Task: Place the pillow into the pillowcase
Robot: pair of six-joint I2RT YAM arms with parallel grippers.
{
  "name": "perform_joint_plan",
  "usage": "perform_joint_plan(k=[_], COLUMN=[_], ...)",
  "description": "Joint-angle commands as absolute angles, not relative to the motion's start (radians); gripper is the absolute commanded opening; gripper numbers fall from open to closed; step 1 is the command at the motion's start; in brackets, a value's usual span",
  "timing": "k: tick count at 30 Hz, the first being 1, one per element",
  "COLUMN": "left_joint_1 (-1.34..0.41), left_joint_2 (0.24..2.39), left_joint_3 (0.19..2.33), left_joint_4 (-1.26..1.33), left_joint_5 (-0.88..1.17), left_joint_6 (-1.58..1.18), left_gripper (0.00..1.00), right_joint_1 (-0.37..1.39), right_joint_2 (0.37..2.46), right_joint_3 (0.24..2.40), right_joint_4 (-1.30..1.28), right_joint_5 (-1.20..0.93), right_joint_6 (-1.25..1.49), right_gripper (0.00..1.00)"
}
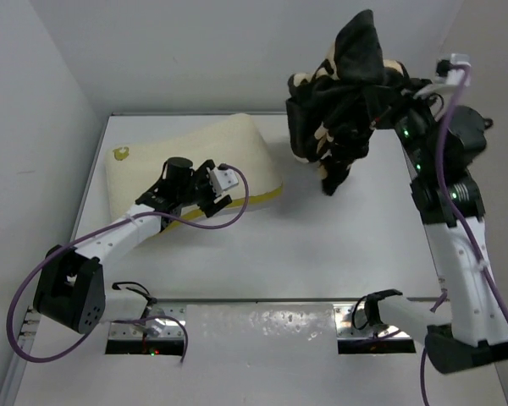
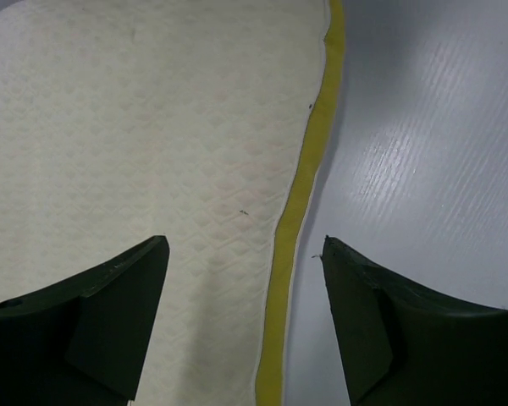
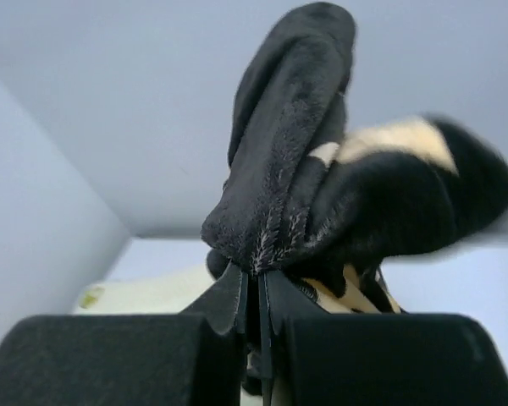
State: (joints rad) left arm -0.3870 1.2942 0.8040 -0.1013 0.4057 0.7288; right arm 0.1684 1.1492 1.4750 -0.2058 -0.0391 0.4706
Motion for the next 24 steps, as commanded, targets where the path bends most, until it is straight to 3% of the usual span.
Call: perform_joint_plan(k=[1,6,11,14,16,17,20,24], left_joint_1=[-0.402,-0.417,-0.42,-0.42,-0.422,-0.422,-0.425,-0.426], left_joint_2=[1.284,1.301,1.287,1.281,1.279,1.281,1.281,1.275], left_joint_3=[0.805,0.813,0.798,0.784,0.778,0.778,0.782,0.779], left_joint_4=[-0.048,-0.029,-0.018,-0.018,-0.02,-0.02,-0.018,-0.018], left_joint_5=[0.405,0.405,0.397,0.388,0.39,0.393,0.396,0.368], left_joint_6=[0.722,0.716,0.715,0.722,0.726,0.726,0.732,0.732], left_gripper=[0.72,0.72,0.73,0.73,0.73,0.73,0.73,0.73], right_joint_1=[0.181,0.186,0.109,0.023,-0.062,-0.08,-0.086,0.027], right_joint_2=[1.082,1.06,1.012,1.048,1.112,1.206,1.368,1.336], right_joint_3=[1.382,1.33,1.155,1.105,1.139,1.17,1.351,1.344], right_joint_4=[0.021,0.052,-0.056,-0.22,-0.352,-0.401,-0.563,-0.355], right_joint_5=[-0.107,-0.193,-0.033,0.027,0.041,0.032,0.003,-0.048], right_joint_6=[0.528,0.528,0.572,0.589,0.58,0.571,0.548,0.525], right_gripper=[0.0,0.0,0.0,0.07,0.07,0.0,0.0,0.0])
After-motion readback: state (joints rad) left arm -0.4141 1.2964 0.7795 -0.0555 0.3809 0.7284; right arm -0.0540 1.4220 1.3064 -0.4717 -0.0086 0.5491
